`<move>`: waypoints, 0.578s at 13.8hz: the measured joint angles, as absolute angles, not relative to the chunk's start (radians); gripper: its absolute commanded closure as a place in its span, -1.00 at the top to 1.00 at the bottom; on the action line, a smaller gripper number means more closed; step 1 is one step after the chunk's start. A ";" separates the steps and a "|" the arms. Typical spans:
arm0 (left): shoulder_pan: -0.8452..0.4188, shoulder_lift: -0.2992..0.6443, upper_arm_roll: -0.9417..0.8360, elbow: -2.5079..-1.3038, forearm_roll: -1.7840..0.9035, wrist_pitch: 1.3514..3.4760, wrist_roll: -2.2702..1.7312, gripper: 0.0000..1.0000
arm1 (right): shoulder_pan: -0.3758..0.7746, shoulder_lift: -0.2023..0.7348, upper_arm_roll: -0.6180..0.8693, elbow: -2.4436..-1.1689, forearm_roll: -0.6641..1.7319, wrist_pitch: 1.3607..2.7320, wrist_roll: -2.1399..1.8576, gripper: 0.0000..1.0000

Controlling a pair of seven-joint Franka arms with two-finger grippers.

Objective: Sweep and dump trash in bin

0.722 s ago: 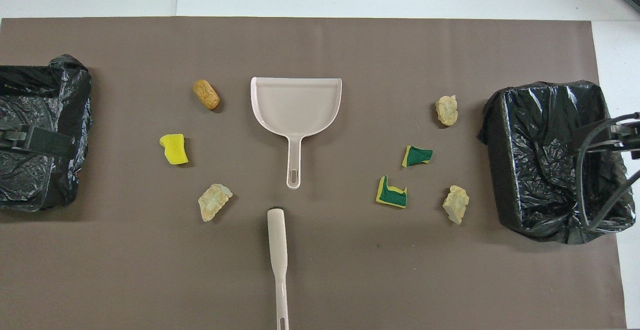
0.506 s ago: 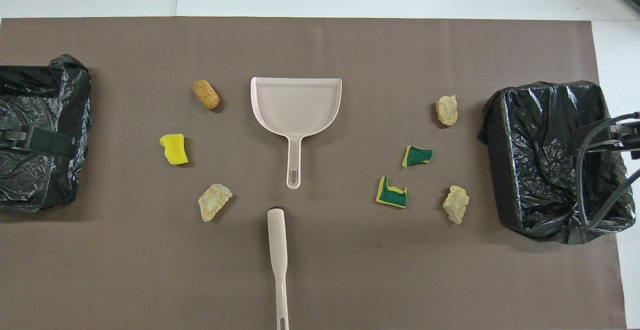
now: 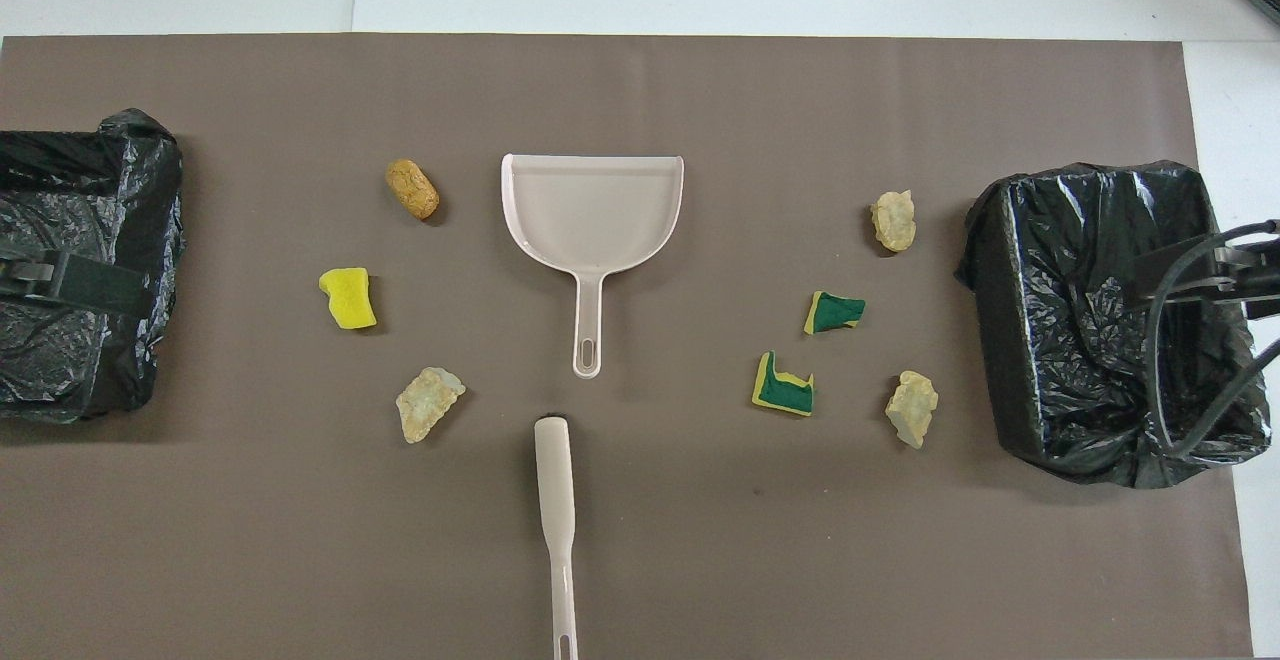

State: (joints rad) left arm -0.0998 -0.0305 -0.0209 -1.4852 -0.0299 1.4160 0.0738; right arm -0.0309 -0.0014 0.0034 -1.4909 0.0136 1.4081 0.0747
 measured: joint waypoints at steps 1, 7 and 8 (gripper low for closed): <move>-0.101 -0.044 -0.042 -1.507 -0.030 1.416 0.050 1.00 | -0.032 -0.001 0.002 -1.491 0.014 1.396 0.075 1.00; -0.114 -0.275 -0.246 -1.862 -0.073 1.509 -0.119 1.00 | -0.033 -0.002 -0.003 -1.498 0.016 1.380 0.075 1.00; -0.115 -0.317 -0.280 -1.931 -0.100 1.528 -0.143 1.00 | -0.033 0.000 0.000 -1.503 0.016 1.380 0.075 1.00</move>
State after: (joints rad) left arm -0.1149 -0.3165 -0.2804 -1.9313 -0.0996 1.5276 -0.1427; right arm -0.0326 -0.0005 -0.0003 -1.5026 0.0162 1.3795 0.0747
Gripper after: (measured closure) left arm 0.000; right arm 0.000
